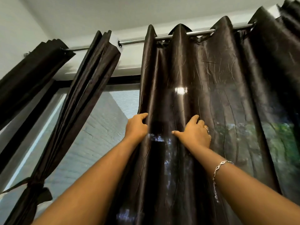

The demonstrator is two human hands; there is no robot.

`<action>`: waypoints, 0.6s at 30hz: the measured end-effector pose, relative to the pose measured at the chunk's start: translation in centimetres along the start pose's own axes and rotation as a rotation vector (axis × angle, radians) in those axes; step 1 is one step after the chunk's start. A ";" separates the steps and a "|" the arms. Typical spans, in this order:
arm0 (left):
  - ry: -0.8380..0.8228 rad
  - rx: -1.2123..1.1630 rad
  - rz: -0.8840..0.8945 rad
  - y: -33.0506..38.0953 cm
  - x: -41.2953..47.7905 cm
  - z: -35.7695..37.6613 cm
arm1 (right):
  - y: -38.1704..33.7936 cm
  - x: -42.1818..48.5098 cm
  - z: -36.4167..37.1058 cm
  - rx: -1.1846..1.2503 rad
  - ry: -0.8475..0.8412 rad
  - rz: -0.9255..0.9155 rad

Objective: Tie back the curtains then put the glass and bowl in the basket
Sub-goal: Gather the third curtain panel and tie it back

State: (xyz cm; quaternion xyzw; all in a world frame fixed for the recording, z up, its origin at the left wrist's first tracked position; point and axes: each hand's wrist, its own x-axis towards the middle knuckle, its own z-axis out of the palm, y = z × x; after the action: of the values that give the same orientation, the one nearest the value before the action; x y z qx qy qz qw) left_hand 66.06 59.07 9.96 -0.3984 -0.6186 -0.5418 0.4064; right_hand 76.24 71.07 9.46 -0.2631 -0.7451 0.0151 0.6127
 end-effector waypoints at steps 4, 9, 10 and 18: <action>-0.020 -0.027 -0.024 0.5 -0.3 1.3 | 0.5 0.2 -0.1 -0.088 -0.066 0.012; -0.010 -0.114 -0.055 0.8 -0.4 2.7 | 0.1 -1.0 0.3 -0.020 -0.058 -0.153; -0.003 -0.146 -0.045 0.8 -0.3 3.1 | -0.1 -1.2 0.4 -0.013 -0.044 -0.193; -0.025 -0.384 -0.043 4.3 -1.1 5.8 | -0.5 -1.5 0.1 0.057 -0.102 -0.334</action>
State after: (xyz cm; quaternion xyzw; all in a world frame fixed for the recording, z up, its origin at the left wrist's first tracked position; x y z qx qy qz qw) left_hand 70.03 65.16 9.92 -0.4620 -0.5172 -0.6533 0.3038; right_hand 76.16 70.03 8.24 -0.1170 -0.8079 -0.0526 0.5751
